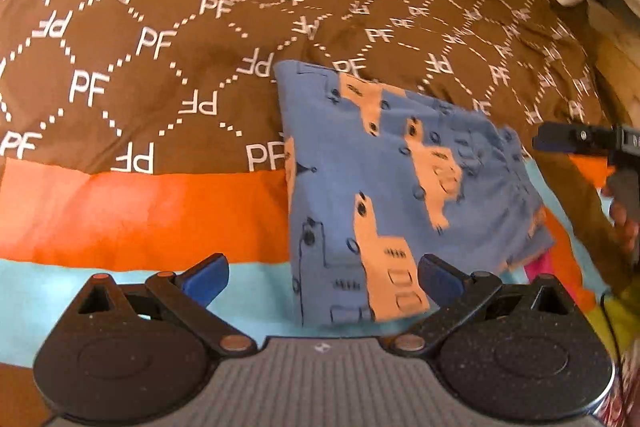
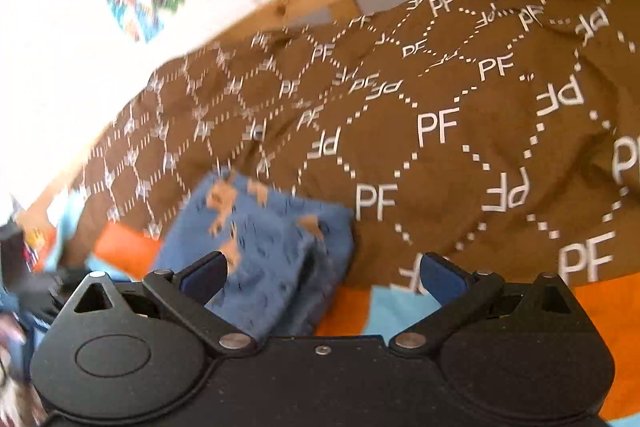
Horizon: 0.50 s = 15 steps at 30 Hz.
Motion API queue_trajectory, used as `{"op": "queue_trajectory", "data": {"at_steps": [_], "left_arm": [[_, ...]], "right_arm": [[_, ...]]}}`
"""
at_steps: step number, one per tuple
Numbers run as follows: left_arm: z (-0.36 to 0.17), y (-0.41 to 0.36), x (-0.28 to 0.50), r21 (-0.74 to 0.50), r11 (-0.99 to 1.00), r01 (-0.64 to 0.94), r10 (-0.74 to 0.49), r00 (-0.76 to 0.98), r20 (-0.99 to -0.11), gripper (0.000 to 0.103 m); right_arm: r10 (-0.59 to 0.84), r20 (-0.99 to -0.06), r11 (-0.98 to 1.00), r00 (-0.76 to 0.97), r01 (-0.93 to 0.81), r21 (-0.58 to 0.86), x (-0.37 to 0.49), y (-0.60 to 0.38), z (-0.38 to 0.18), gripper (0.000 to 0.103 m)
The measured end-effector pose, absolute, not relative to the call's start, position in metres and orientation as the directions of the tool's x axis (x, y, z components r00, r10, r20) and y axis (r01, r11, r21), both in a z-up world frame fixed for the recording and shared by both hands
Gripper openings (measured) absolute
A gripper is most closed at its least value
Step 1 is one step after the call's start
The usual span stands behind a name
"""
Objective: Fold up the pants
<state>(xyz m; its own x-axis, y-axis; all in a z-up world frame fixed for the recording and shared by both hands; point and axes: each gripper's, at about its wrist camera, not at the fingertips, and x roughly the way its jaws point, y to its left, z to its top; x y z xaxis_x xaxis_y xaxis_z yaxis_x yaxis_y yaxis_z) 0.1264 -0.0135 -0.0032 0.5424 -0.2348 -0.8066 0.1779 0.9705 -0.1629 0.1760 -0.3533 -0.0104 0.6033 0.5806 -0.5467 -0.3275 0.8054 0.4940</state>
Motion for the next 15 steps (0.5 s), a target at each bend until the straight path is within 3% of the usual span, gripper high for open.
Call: {"op": "queue_trajectory", "data": {"at_steps": [10, 13, 15], "left_arm": [[-0.023, 0.017, 0.149, -0.412, 0.911, -0.026, -0.333, 0.545, -0.769, 0.103], [-0.023, 0.019, 0.152, -0.423, 0.904, -0.054, -0.33, 0.54, -0.774, 0.102], [-0.023, 0.016, 0.154, -0.4, 0.915, -0.061, -0.31, 0.529, -0.79, 0.1]], "right_arm": [[0.62, -0.472, 0.744, 0.627, -0.277, 0.608, 0.206, -0.325, -0.044, 0.102], [0.65, -0.413, 0.69, 0.638, -0.269, 0.672, 0.21, -0.33, -0.048, 0.102], [0.66, -0.406, 0.685, 0.632, -0.285, 0.67, 0.209, -0.329, -0.048, 0.095]]}}
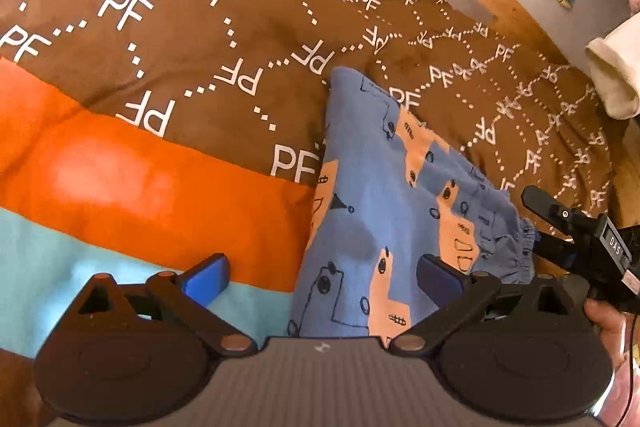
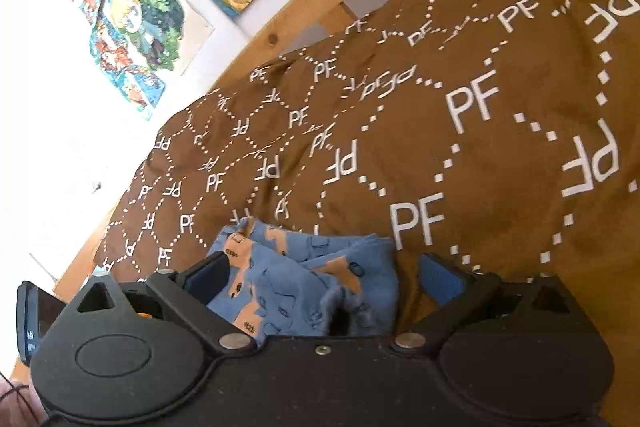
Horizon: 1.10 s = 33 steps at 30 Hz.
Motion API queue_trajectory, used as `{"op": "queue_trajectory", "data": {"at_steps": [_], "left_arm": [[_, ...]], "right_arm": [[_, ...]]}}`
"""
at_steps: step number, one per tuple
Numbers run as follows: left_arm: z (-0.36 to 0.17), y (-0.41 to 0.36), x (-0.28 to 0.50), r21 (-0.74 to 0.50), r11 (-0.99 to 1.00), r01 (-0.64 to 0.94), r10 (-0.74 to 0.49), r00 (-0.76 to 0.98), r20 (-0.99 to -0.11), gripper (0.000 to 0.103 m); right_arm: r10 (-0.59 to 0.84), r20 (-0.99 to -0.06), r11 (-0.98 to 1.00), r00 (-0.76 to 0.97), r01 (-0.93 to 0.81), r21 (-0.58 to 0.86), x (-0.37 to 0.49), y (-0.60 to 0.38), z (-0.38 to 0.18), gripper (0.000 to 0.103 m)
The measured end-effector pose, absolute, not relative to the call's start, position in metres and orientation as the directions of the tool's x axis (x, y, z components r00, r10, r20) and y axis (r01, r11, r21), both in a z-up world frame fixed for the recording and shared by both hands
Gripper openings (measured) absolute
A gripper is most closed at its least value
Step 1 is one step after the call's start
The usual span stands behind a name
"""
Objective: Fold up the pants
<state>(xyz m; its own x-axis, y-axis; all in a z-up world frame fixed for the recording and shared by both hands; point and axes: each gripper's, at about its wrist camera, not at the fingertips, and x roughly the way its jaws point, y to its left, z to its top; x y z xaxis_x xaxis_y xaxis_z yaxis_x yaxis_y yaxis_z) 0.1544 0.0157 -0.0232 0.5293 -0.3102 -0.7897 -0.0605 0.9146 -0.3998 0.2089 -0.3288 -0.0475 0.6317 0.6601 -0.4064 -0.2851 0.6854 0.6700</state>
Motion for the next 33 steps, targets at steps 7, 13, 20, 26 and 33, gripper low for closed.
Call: {"op": "queue_trajectory", "data": {"at_steps": [7, 13, 20, 26, 33], "left_arm": [[-0.019, -0.002, 0.155, -0.282, 0.958, -0.049, -0.219, 0.506, -0.834, 0.081], [-0.015, -0.01, 0.157, -0.218, 0.975, -0.039, -0.176, 0.459, -0.871, 0.07], [-0.01, -0.021, 0.156, -0.228, 0.974, -0.017, -0.197, 0.442, -0.875, 0.036], [0.002, -0.037, 0.144, -0.159, 0.985, 0.068, -0.172, 0.499, -0.849, 0.015], [0.027, -0.052, 0.13, -0.11, 0.984, 0.14, -0.173, 0.62, -0.765, 0.014]], "right_arm": [[0.609, -0.469, 0.739, 0.64, -0.241, 0.63, 0.205, -0.323, -0.051, 0.058], [0.575, -0.497, 0.77, 0.65, -0.225, 0.597, 0.205, -0.319, -0.052, 0.048], [0.55, -0.504, 0.789, 0.666, -0.218, 0.574, 0.2, -0.315, -0.049, 0.031], [0.496, -0.509, 0.84, 0.704, -0.24, 0.486, 0.192, -0.306, -0.037, 0.015], [0.437, -0.457, 0.894, 0.775, -0.319, 0.315, 0.173, -0.288, -0.01, 0.012]]}}
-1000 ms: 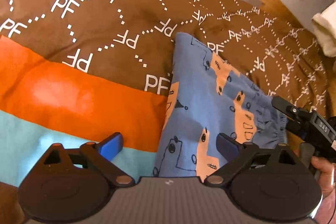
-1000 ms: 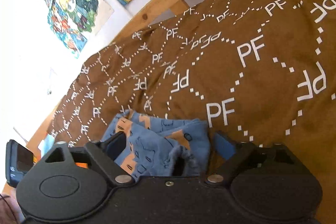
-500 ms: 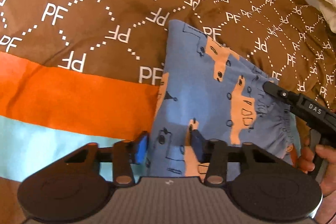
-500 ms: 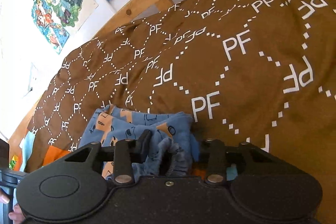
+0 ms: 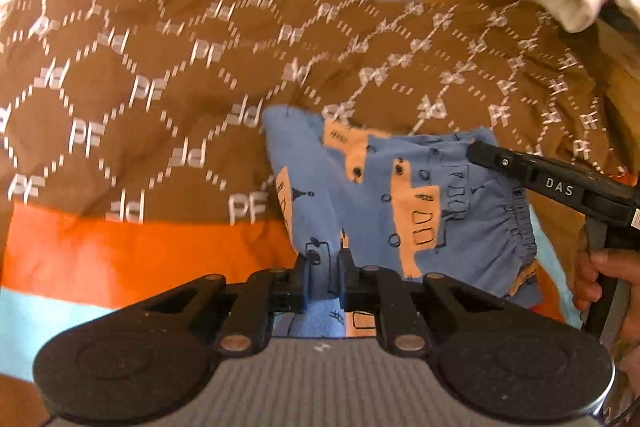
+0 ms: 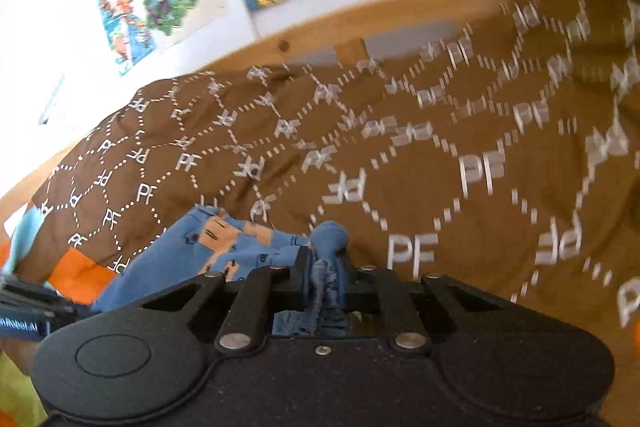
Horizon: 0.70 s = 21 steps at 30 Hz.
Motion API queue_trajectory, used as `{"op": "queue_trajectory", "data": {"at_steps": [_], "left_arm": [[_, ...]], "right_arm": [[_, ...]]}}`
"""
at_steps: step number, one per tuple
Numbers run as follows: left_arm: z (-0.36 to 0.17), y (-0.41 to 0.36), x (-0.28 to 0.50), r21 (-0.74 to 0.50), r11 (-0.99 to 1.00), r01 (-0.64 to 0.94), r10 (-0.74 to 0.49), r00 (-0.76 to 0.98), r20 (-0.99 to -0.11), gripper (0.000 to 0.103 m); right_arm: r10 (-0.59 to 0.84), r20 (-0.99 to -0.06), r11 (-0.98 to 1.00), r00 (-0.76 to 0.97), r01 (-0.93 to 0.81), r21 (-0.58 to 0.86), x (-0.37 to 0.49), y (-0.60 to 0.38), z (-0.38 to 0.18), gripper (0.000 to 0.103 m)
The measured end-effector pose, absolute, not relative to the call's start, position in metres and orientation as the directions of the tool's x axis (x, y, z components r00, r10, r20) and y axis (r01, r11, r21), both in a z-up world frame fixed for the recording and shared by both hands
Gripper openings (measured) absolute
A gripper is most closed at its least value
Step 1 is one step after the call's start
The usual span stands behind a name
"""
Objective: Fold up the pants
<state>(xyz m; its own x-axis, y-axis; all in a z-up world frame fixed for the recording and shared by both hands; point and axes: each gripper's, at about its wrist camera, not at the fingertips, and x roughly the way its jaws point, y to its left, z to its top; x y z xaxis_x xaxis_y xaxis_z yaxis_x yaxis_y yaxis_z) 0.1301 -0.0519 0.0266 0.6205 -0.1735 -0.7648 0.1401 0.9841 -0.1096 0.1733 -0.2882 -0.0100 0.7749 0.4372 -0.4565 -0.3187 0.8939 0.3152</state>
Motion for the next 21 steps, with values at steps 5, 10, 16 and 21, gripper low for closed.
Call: {"op": "queue_trajectory", "data": {"at_steps": [5, 10, 16, 21], "left_arm": [[0.048, -0.067, 0.131, -0.07, 0.977, 0.202, -0.195, 0.713, -0.673, 0.014], [0.048, -0.082, 0.167, -0.103, 0.966, 0.236, -0.245, 0.719, -0.65, 0.014], [0.016, -0.085, 0.206, -0.09, 0.968, 0.234, -0.227, 0.669, -0.707, 0.016], [0.005, -0.083, 0.201, -0.061, 0.975, 0.216, -0.192, 0.667, -0.72, 0.034]], "right_arm": [[0.37, -0.337, 0.929, 0.866, -0.335, 0.159, 0.16, -0.283, 0.02, 0.012], [0.298, -0.263, 0.954, 0.918, -0.291, 0.068, 0.177, -0.291, 0.037, 0.012], [0.272, -0.294, 0.962, 0.916, -0.261, 0.079, 0.224, -0.302, 0.013, 0.012], [0.256, -0.333, 0.966, 0.908, -0.23, 0.117, 0.239, -0.312, -0.009, 0.021]]}}
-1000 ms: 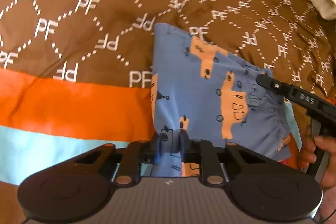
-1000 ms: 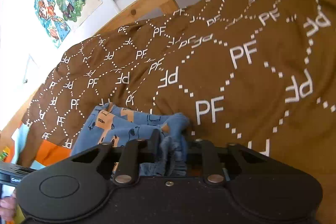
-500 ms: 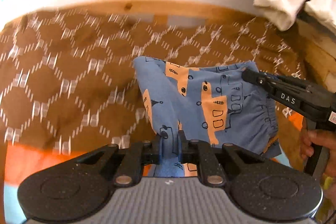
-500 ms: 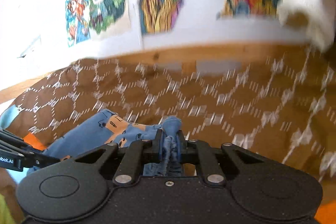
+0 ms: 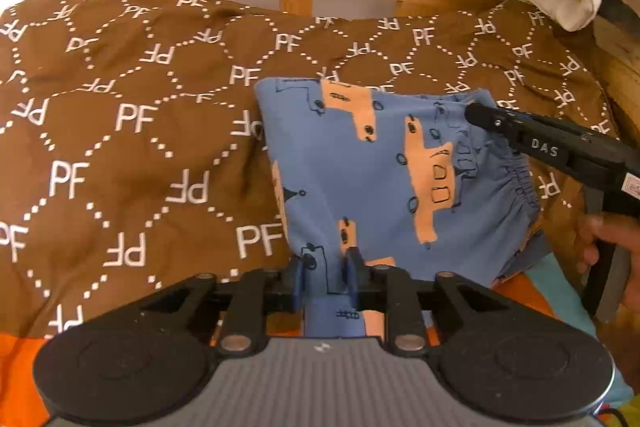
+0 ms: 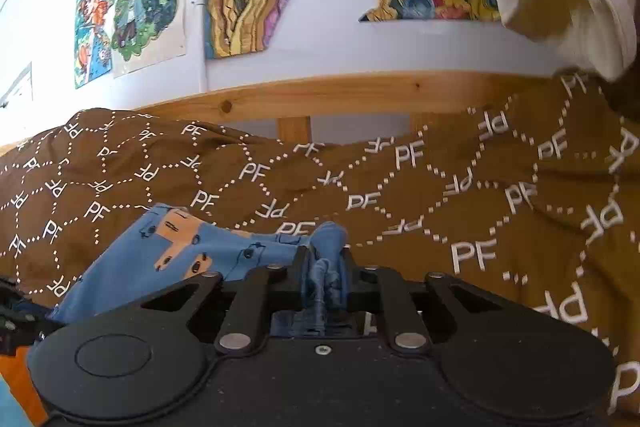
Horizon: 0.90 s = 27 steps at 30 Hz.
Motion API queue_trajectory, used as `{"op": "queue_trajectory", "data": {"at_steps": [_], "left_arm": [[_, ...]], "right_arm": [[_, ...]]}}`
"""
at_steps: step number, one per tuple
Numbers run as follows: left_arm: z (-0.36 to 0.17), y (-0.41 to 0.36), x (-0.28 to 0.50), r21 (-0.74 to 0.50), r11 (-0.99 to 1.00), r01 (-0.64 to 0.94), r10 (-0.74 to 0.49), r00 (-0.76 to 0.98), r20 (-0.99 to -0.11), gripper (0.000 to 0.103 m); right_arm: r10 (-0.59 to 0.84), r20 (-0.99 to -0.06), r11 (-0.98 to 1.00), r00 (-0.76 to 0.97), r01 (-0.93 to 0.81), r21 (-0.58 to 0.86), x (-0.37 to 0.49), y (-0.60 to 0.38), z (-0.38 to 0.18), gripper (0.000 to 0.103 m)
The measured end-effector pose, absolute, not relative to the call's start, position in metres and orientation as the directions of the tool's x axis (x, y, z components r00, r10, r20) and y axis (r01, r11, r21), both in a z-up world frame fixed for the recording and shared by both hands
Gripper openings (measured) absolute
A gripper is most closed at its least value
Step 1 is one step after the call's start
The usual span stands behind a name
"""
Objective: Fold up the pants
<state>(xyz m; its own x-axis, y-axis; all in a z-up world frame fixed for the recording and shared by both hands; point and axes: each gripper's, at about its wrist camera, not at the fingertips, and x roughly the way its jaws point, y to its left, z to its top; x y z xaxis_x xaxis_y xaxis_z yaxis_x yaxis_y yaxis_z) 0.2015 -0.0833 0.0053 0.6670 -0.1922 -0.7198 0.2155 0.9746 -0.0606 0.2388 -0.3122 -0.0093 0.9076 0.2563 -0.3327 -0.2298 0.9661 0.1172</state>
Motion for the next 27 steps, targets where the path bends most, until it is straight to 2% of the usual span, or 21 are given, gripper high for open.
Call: {"op": "queue_trajectory", "data": {"at_steps": [1, 3, 4, 6, 8, 12, 15, 21, 27], "left_arm": [[0.006, -0.082, 0.2, -0.064, 0.978, 0.2, -0.184, 0.669, -0.72, 0.039], [0.009, -0.078, 0.198, -0.075, 0.982, 0.171, -0.172, 0.674, -0.719, 0.057], [0.012, -0.076, 0.196, -0.082, 0.984, 0.158, -0.169, 0.679, -0.714, 0.061], [0.019, -0.071, 0.194, -0.105, 0.985, 0.14, -0.173, 0.687, -0.706, 0.077], [0.027, -0.067, 0.19, -0.127, 0.986, 0.104, -0.163, 0.707, -0.688, 0.089], [0.044, -0.062, 0.179, -0.142, 0.988, 0.052, -0.132, 0.756, -0.641, 0.098], [0.052, -0.063, 0.171, -0.133, 0.991, 0.014, -0.093, 0.788, -0.609, 0.103], [0.06, -0.069, 0.146, -0.086, 0.996, -0.002, -0.047, 0.828, -0.558, 0.103], [0.059, -0.071, 0.115, -0.062, 0.998, 0.03, -0.059, 0.835, -0.547, 0.103]], "right_arm": [[0.251, -0.333, 0.968, 0.909, -0.225, 0.115, 0.238, -0.312, -0.009, 0.025], [0.242, -0.327, 0.97, 0.914, -0.218, 0.109, 0.235, -0.313, -0.007, 0.045], [0.236, -0.324, 0.971, 0.916, -0.211, 0.109, 0.233, -0.315, -0.006, 0.05], [0.228, -0.317, 0.973, 0.921, -0.203, 0.109, 0.229, -0.316, -0.002, 0.068], [0.214, -0.306, 0.976, 0.928, -0.192, 0.1, 0.224, -0.316, 0.005, 0.077], [0.192, -0.274, 0.981, 0.942, -0.178, 0.078, 0.209, -0.316, 0.02, 0.097], [0.186, -0.258, 0.982, 0.948, -0.171, 0.076, 0.195, -0.316, 0.029, 0.102], [0.152, -0.295, 0.988, 0.943, -0.135, 0.078, 0.166, -0.32, 0.038, 0.102], [0.123, -0.308, 0.991, 0.944, -0.102, 0.082, 0.122, -0.319, 0.047, 0.102]]}}
